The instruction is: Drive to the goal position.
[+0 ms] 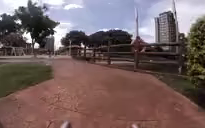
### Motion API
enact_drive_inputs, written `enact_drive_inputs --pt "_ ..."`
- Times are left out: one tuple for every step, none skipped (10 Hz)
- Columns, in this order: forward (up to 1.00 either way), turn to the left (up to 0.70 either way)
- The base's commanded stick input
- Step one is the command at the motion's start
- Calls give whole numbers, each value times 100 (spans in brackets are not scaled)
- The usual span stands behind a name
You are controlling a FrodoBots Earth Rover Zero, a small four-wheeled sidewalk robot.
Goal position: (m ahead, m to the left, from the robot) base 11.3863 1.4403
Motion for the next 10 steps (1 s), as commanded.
enact_drive_inputs --pt "100 0" --pt "100 0" --pt "100 0" --pt "100 0" --pt "100 0" --pt "100 0" --pt "100 0" --pt "100 0" --pt "100 0" --pt "100 0"
